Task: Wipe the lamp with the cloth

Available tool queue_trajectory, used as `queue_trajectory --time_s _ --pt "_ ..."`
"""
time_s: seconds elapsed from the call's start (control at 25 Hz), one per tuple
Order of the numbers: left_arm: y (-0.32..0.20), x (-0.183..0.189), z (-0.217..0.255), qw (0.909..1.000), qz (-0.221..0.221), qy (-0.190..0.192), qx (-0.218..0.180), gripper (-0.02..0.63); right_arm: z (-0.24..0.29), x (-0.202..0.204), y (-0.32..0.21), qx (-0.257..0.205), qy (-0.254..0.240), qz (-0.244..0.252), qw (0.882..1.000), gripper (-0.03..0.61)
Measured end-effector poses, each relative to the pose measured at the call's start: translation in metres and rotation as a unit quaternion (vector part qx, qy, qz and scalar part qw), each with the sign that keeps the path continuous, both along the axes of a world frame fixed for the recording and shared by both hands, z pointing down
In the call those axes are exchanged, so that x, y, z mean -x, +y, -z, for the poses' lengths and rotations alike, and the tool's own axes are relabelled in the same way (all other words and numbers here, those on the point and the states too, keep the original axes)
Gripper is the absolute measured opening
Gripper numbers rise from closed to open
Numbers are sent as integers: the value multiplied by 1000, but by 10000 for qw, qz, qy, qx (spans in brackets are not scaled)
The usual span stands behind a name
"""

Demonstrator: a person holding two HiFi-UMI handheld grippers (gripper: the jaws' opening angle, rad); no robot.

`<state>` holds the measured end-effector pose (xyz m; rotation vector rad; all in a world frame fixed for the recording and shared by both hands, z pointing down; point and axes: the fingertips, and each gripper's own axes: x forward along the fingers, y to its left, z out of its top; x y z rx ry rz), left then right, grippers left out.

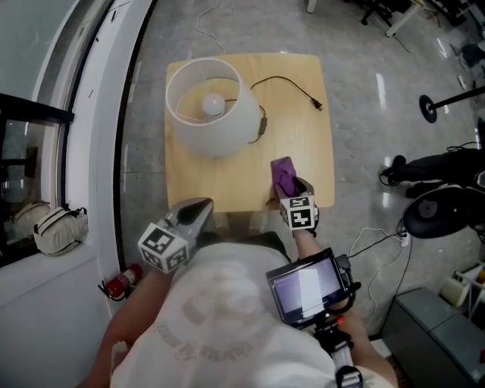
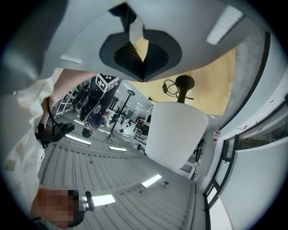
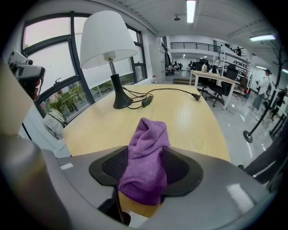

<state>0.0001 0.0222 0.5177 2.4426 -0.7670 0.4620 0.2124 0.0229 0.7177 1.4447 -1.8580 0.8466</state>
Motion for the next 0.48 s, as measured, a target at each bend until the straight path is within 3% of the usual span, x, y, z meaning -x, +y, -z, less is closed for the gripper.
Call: queue_trajectory --time_s 0.12,0.32,0.48 --pt "-8 10 3 10000 -26 28 -39 0 -8 7 -4 182 164 -39 9997 277" --pt "-11 28 1 10000 -40 25 14 0 -18 9 -6 388 798 -73 9960 273" --pt "-15 34 2 9999 -88 57 -15 0 -19 8 -6 381 1097 -46 9932 218"
